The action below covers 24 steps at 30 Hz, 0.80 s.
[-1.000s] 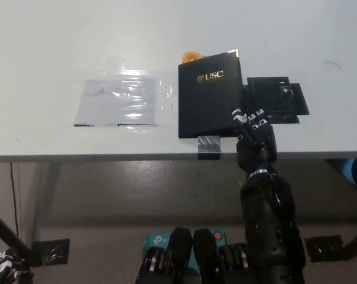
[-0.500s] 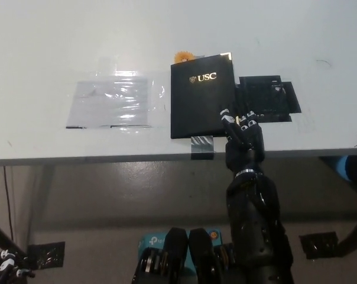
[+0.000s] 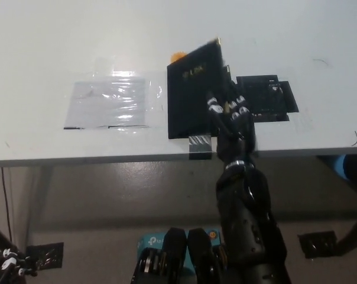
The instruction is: The robot uses its right hand to push the cover of the diary kept in the middle of the desk towards the left to open it
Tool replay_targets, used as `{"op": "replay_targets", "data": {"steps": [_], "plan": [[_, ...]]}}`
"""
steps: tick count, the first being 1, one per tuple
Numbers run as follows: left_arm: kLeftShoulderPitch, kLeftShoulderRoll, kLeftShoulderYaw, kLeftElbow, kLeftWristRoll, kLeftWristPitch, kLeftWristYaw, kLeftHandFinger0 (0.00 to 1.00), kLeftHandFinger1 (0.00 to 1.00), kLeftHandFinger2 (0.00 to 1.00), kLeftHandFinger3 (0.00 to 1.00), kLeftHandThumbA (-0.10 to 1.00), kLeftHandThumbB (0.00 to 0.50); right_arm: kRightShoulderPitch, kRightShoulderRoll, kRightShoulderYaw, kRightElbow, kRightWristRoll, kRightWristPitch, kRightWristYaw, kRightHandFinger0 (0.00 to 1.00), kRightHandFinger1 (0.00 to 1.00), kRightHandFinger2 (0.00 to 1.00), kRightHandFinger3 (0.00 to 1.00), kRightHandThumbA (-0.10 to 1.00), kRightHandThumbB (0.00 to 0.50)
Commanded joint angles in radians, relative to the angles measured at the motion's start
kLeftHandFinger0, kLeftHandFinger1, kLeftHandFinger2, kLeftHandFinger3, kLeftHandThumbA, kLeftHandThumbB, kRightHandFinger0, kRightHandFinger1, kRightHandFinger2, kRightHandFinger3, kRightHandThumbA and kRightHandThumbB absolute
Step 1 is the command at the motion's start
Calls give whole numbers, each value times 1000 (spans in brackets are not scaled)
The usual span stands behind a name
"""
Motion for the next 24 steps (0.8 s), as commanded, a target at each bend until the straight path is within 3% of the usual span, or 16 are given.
{"op": "replay_targets", "data": {"steps": [1, 7, 9, 16, 19, 22, 24], "plan": [[-11, 35, -5, 5, 5, -16, -26, 384, 522, 284, 335, 266, 500, -113, 35, 96, -51, -97, 92, 39, 939, 893, 829, 850, 738, 189], [-11, 36, -11, 7, 10, -12, -27, 377, 514, 266, 333, 263, 500, -172, 5, 165, -64, -150, 134, 58, 926, 890, 817, 861, 717, 175], [-14, 35, -11, 9, 10, -5, -23, 372, 501, 253, 315, 261, 500, -182, -1, 193, -47, -178, 128, 71, 937, 890, 808, 849, 719, 196], [-25, 36, -22, -10, 21, 15, -15, 374, 513, 273, 318, 264, 500, -155, 0, 221, -13, -215, 110, 95, 927, 890, 801, 842, 667, 177], [-33, 36, -31, -8, 25, 14, -17, 370, 509, 269, 319, 260, 500, -123, 5, 223, 27, -231, 75, 102, 931, 878, 776, 827, 660, 190], [-38, 37, -41, -22, 30, 20, -16, 360, 504, 267, 328, 257, 500, -86, 11, 217, 111, -239, 23, 110, 977, 879, 763, 813, 663, 162], [-39, 38, -48, -29, 36, 15, -18, 386, 532, 283, 338, 275, 500, -66, 13, 210, 163, -257, 1, 91, 970, 874, 744, 800, 650, 171]]}}
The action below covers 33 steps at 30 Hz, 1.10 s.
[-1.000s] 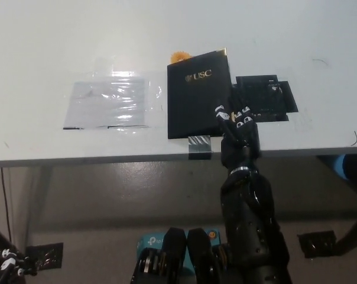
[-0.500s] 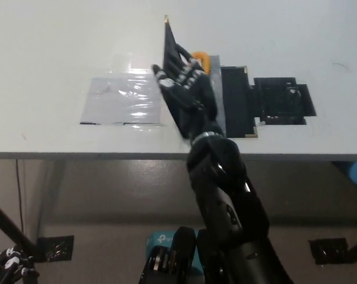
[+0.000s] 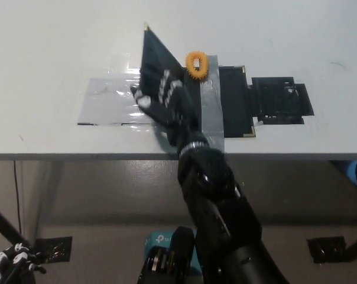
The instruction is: The robot uses its right hand to push the cover of the diary kept in the middle of the desk towards the left to open it
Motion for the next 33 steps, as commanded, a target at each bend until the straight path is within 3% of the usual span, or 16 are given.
{"op": "replay_targets", "data": {"steps": [1, 4, 6, 11, 15, 20, 24, 29, 33], "plan": [[-13, 36, -12, -32, 19, -7, -17, 392, 537, 288, 340, 278, 500, 18, 16, 0, 68, -64, -92, 12, 971, 871, 738, 803, 646, 165], [-15, 42, -23, -42, 38, -4, -10, 395, 532, 282, 335, 296, 500, 33, 1, -12, 97, -80, -110, 5, 996, 886, 738, 797, 644, 162], [-17, 45, -23, -42, 39, 4, -8, 380, 514, 270, 331, 287, 500, 40, -18, -22, 114, -78, -117, 23, 1000, 931, 764, 874, 685, 146], [-20, 48, -27, -51, 39, 15, -14, 382, 514, 262, 329, 286, 500, 58, -39, -46, 153, -86, -132, 21, 1000, 942, 757, 862, 655, 146], [-25, 47, -36, -54, 49, 21, -13, 366, 506, 260, 333, 284, 500, 46, -50, -61, 208, -93, -123, 7, 1000, 984, 801, 945, 641, 160], [-16, 52, -46, -46, 62, -3, -16, 383, 526, 276, 342, 319, 500, -33, -55, -91, 282, -83, -117, 5, 1000, 957, 760, 929, 618, 170], [-20, 51, -40, -46, 53, 8, -12, 378, 511, 268, 336, 304, 500, -67, -57, -85, 291, -108, -121, 10, 1000, 977, 758, 887, 626, 132], [-25, 53, -35, -28, 46, -11, -25, 374, 510, 271, 332, 312, 500, -45, -60, -81, 170, -116, -46, 23, 1000, 986, 780, 902, 669, 207], [-12, 53, -30, -44, 51, 5, -10, 374, 511, 264, 332, 304, 500, -22, -85, -67, -4, -119, 57, 53, 1000, 945, 799, 919, 697, 187]]}}
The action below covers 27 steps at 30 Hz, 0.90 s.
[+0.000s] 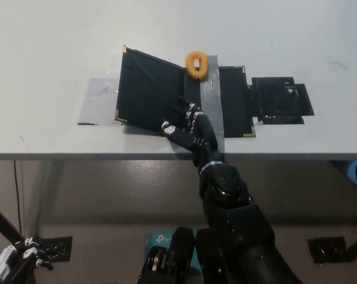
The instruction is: The robot uses its right hand to push the cover of the diary kept in the middle of the desk towards the left to open it
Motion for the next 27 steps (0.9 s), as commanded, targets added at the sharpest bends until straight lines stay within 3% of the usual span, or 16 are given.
{"op": "replay_targets", "data": {"steps": [1, 2, 4, 5, 7, 9, 12, 14, 17, 19, 24, 27], "plan": [[2, 37, 14, -26, -1, -11, -10, 373, 510, 262, 331, 304, 500, -11, -28, -9, -187, 2, 150, 39, 1000, 944, 816, 933, 722, 189], [8, 34, 17, -23, -4, -22, -12, 375, 511, 261, 329, 302, 500, -5, -47, -25, -294, 39, 232, 55, 1000, 951, 831, 935, 744, 195], [14, 37, 22, -25, -6, -23, -13, 379, 513, 261, 326, 301, 500, -5, -44, -24, -307, 43, 249, 57, 1000, 951, 834, 935, 748, 196], [12, 36, 27, -12, -16, -31, -19, 358, 501, 255, 321, 304, 500, 5, -60, -66, -443, 131, 352, 77, 1000, 959, 860, 936, 729, 172], [15, 36, 30, -20, -17, -14, -13, 366, 515, 263, 327, 300, 500, 13, -80, -82, -544, 176, 432, 77, 1000, 946, 873, 938, 741, 147], [15, 35, 35, -19, -21, -6, -8, 395, 526, 270, 336, 294, 500, 40, -164, -56, -702, 393, 449, -19, 1000, 939, 877, 935, 722, 131], [16, 36, 42, -14, -23, -12, -5, 396, 516, 268, 332, 293, 500, 60, -257, -26, -809, 584, 449, -106, 1000, 931, 871, 943, 737, 134], [17, 38, 42, -7, -24, -19, -10, 406, 544, 286, 336, 296, 500, 107, -317, -72, -893, 669, 449, -110, 1000, 937, 871, 949, 768, 99], [12, 37, 45, 8, -35, -24, -19, 399, 545, 286, 335, 289, 500, 171, -343, -120, -949, 589, 449, -76, 1000, 938, 887, 956, 778, 123], [12, 34, 47, 10, -39, -25, -21, 377, 536, 285, 333, 281, 500, 209, -362, -131, -978, 472, 449, -22, 991, 930, 874, 940, 805, 79], [23, 37, 46, 5, -11, -45, -11, 379, 523, 279, 350, 324, 500, 358, -408, -169, -1037, 340, 403, 63, 930, 891, 822, 922, 723, 128], [15, 35, 60, 14, -26, -42, -17, 386, 518, 259, 322, 301, 500, 531, -430, -196, -1048, 257, 260, 75, 748, 755, 709, 780, 690, 251]]}}
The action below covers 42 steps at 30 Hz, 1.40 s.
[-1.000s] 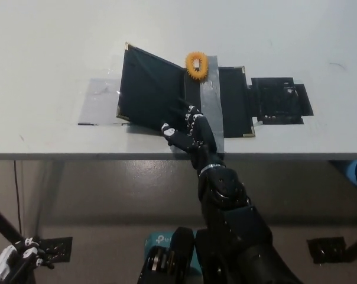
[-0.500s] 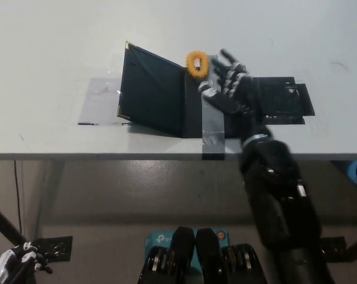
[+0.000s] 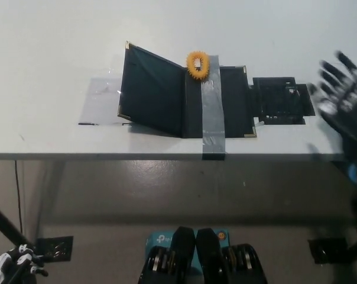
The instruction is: The robot uses its right hand to push the cover of the diary kept in the middle of the desk towards the left to open it
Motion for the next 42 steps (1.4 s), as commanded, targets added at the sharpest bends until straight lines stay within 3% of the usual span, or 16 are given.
{"op": "replay_targets", "data": {"steps": [1, 4, 5, 7, 8, 14, 19, 24, 27, 29, 30, 34, 36, 39, 42], "plan": [[0, 35, 31, -3, -28, -43, -21, 384, 519, 258, 320, 302, 500, 153, -43, -35, -69, -47, -116, 77, 722, 735, 683, 757, 710, 258], [1, 33, 40, -9, -25, -38, -21, 382, 518, 252, 315, 305, 500, 223, -50, -39, -53, -73, -177, 93, 627, 664, 624, 729, 701, 278], [4, 33, 45, -10, -27, -35, -18, 381, 515, 249, 312, 306, 500, 246, -46, -35, -49, -96, -197, 89, 594, 646, 619, 729, 697, 254], [3, 35, 47, -9, -18, -42, -12, 380, 511, 245, 304, 318, 500, 271, -41, -34, -37, -125, -221, 80, 527, 606, 602, 725, 714, 255], [5, 35, 48, -9, -27, -51, -25, 387, 518, 248, 307, 303, 500, 343, -42, -45, 2, -146, -299, 93, 492, 571, 601, 728, 689, 186], [7, 39, 49, -19, -16, -51, -16, 380, 515, 251, 302, 308, 500, 386, -6, -81, 162, -169, -386, 50, 375, 461, 545, 674, 663, 222], [7, 42, 48, -13, -19, -61, -26, 380, 528, 264, 311, 306, 500, 373, 24, -98, 275, -179, -424, 41, 336, 438, 522, 665, 639, 200], [10, 33, 55, -10, -38, -57, -32, 384, 528, 266, 312, 281, 500, 359, 53, -120, 347, -185, -436, 26, 273, 381, 464, 618, 602, 215], [15, 34, 51, -19, -19, -68, -23, 379, 526, 265, 320, 305, 500, 340, 60, -140, 376, -175, -428, 27, 279, 377, 449, 589, 654, 276], [20, 31, 55, -30, -22, -59, -17, 377, 524, 264, 313, 303, 500, 332, 62, -145, 386, -184, -429, 26, 282, 379, 453, 593, 669, 274], [16, 33, 53, -18, -20, -68, -21, 392, 542, 284, 317, 306, 500, 330, 63, -150, 403, -179, -436, 30, 285, 382, 465, 604, 640, 226], [16, 34, 60, -10, -29, -87, -35, 402, 547, 291, 328, 314, 500, 322, 68, -149, 403, -181, -436, 37, 256, 354, 440, 574, 603, 223], [13, 34, 65, -15, -32, -78, -29, 396, 548, 292, 329, 304, 500, 324, 65, -134, 393, -212, -434, 34, 278, 372, 453, 570, 604, 194], [14, 37, 61, -15, -21, -80, -27, 392, 543, 288, 331, 306, 500, 327, 62, -127, 396, -233, -434, 33, 283, 366, 437, 555, 599, 227], [16, 36, 61, -15, -19, -92, -29, 378, 543, 300, 339, 327, 500, 323, 61, -126, 396, -244, -431, 34, 264, 357, 432, 550, 589, 230]]}}
